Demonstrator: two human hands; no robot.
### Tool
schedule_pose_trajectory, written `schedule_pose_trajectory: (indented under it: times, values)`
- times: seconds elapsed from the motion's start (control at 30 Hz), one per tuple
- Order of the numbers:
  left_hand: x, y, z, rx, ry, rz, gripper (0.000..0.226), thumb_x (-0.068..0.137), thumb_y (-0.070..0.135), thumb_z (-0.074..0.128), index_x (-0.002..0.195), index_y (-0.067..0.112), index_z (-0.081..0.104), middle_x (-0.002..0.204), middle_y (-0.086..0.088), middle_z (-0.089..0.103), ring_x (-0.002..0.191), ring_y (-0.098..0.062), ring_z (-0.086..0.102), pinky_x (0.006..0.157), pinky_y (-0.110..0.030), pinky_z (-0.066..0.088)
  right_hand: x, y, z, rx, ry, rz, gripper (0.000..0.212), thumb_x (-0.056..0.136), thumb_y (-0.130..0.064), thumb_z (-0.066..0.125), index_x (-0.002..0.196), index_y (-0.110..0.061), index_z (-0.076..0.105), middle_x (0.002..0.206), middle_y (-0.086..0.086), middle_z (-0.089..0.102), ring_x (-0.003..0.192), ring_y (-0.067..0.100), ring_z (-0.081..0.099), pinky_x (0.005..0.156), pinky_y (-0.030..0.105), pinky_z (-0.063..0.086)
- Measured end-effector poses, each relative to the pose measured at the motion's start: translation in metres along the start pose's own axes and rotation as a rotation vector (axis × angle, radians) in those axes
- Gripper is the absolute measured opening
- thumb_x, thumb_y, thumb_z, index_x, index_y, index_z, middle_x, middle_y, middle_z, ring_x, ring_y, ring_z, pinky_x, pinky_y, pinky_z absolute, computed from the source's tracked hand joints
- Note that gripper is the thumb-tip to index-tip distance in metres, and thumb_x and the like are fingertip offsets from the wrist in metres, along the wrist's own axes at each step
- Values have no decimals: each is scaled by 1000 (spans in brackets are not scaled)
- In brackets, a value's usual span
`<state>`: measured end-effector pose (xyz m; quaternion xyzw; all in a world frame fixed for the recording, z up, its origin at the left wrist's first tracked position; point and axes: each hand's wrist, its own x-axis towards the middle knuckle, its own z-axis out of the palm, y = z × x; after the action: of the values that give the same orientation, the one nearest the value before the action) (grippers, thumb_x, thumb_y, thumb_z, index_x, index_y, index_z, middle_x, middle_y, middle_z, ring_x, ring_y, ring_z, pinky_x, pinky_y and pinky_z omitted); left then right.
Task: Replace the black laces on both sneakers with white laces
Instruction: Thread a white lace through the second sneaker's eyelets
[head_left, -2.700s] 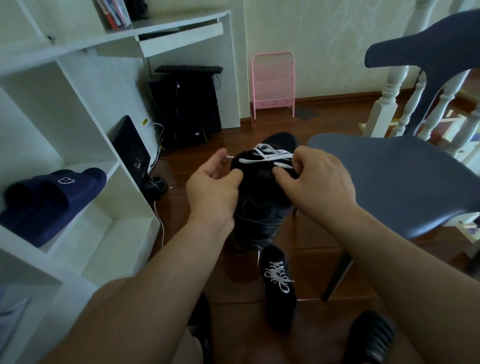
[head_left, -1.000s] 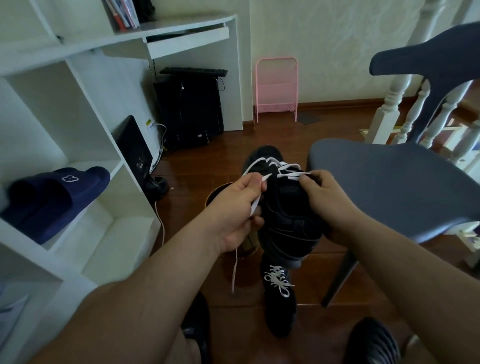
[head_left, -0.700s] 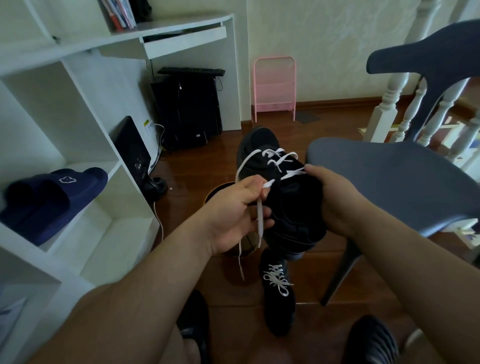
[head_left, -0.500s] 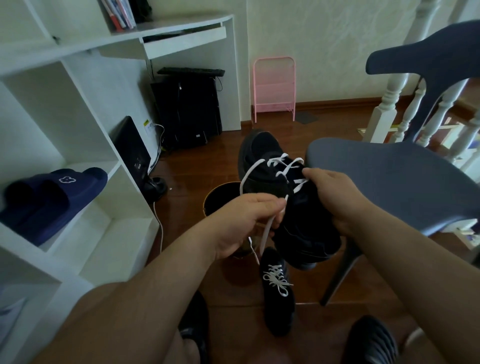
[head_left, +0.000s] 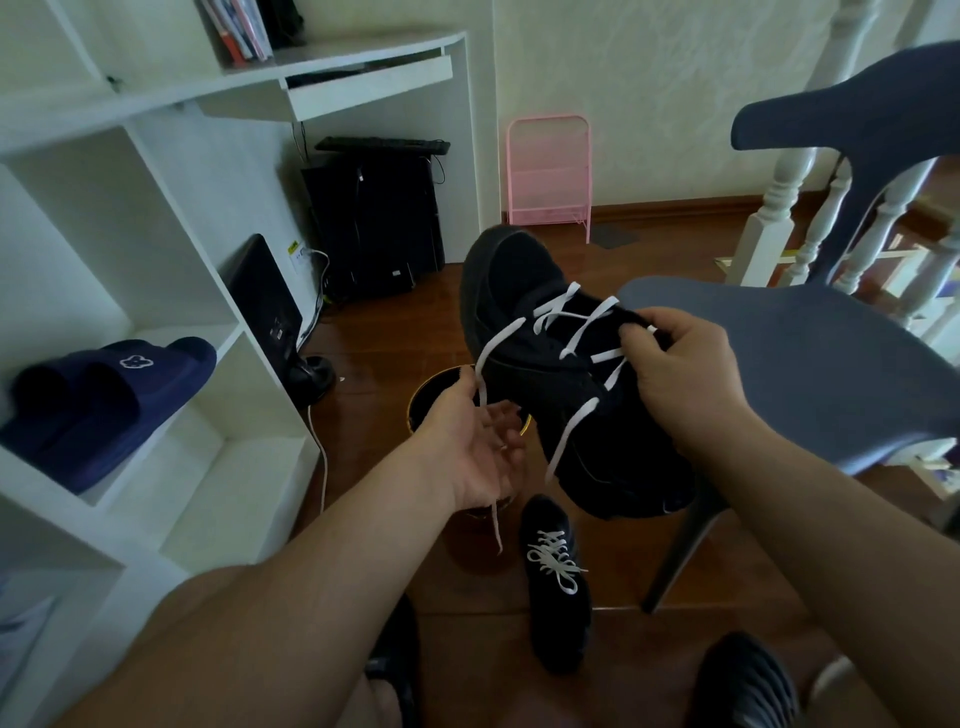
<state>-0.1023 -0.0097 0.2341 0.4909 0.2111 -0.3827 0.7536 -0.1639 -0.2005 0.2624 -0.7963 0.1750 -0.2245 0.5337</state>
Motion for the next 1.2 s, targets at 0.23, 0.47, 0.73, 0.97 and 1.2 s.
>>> schedule_pose_trajectory:
  times: [0.23, 0.47, 0.73, 0.97, 1.2]
  values:
    - [5, 31, -14, -348, 238, 411, 17, 106, 28, 62, 116, 17, 69, 72, 5, 53, 53, -6, 43, 51, -18, 40, 11, -2, -19, -75, 90, 54, 22, 98, -33, 56, 90, -27, 75, 78, -5, 75, 77, 16, 71, 66, 35, 57]
    - [-14, 17, -3, 263, 148, 817, 4, 101, 13, 69, 99, 16, 72, 77, 1, 70, 74, -12, 66, 71, -27, 55, 11, 1, -21, -392, -13, -148, 9, 102, -35, 59, 110, -32, 63, 88, -17, 58, 84, 13, 59, 66, 31, 43]
    - [-15, -18, 21, 453, -123, 780, 15, 110, 19, 56, 108, 11, 68, 86, 1, 77, 80, -9, 73, 72, -25, 59, -7, 4, 15, -497, -218, -493, 32, 98, -31, 68, 128, -40, 66, 110, -9, 70, 100, 12, 63, 86, 35, 55]
    - [-23, -23, 24, 601, -214, 758, 15, 112, 21, 51, 119, 16, 62, 93, -2, 78, 90, -14, 76, 78, -26, 61, -4, 16, 19, -562, -178, -506, 23, 99, -40, 60, 117, -44, 73, 84, -11, 59, 82, 11, 57, 68, 39, 54]
    - [-28, -15, 22, 590, -235, 587, 13, 108, 26, 57, 113, 23, 69, 98, 6, 79, 97, -10, 73, 81, -27, 59, -1, 23, 15, -619, -170, -422, 15, 99, -37, 63, 104, -40, 77, 92, -10, 68, 86, 18, 64, 71, 38, 54]
